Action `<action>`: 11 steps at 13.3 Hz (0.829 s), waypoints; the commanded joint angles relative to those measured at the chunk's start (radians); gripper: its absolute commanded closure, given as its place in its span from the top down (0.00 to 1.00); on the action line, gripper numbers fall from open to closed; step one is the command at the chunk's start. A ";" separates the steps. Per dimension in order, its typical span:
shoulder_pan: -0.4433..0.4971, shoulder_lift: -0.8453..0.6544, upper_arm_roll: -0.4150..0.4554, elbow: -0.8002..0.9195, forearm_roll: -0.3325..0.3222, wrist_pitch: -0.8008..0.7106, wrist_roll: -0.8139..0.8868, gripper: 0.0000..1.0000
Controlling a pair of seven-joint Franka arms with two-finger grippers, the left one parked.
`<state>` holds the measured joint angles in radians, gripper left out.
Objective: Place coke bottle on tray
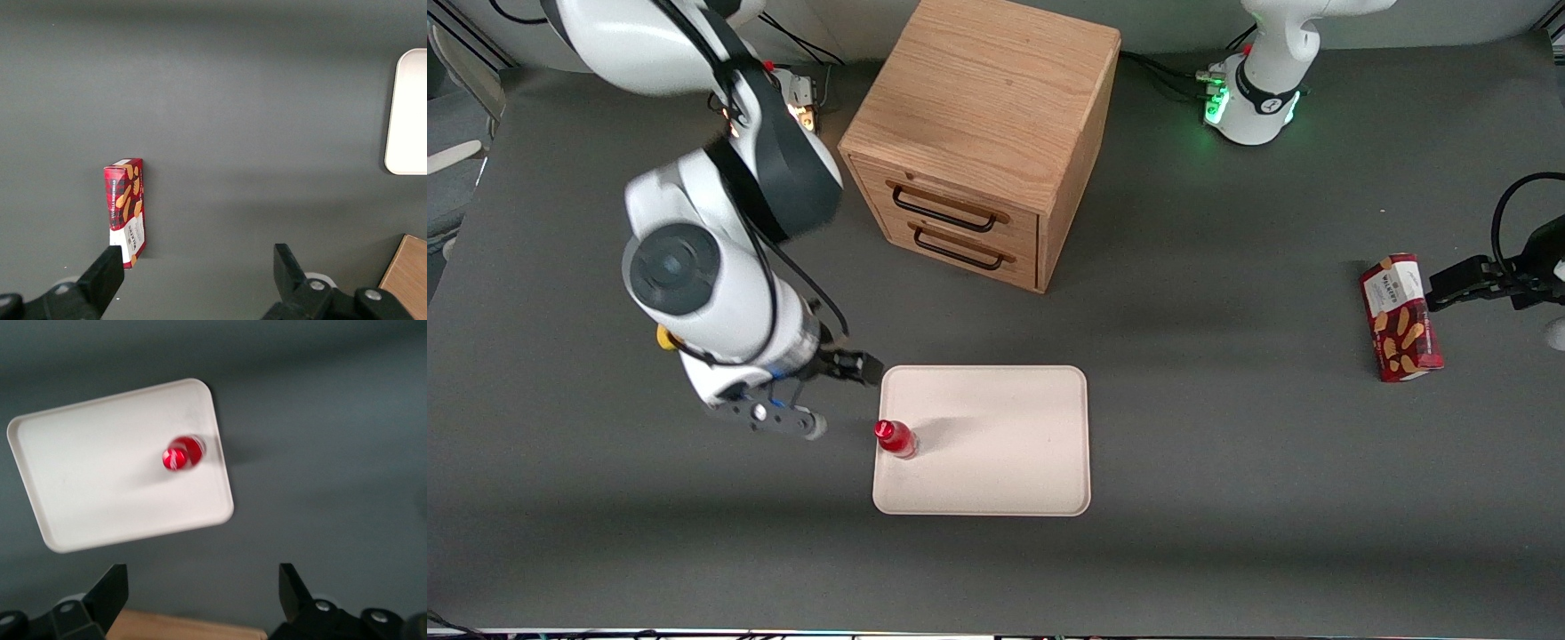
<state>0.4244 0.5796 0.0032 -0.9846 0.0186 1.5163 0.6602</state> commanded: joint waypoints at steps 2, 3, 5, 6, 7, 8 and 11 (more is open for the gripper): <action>0.001 -0.199 0.000 -0.155 -0.017 -0.070 -0.007 1.00; -0.010 -0.245 0.000 -0.201 -0.016 -0.070 -0.010 1.00; -0.047 -0.322 0.001 -0.284 -0.014 -0.070 -0.043 1.00; -0.070 -0.355 0.001 -0.327 -0.014 -0.070 -0.101 1.00; -0.097 -0.394 0.003 -0.368 -0.013 -0.070 -0.146 1.00; -0.125 -0.429 0.006 -0.409 -0.011 -0.065 -0.172 1.00; -0.229 -0.524 0.014 -0.511 -0.008 -0.058 -0.336 1.00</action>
<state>0.2493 0.1570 0.0031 -1.3718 0.0158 1.4313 0.4179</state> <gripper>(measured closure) 0.000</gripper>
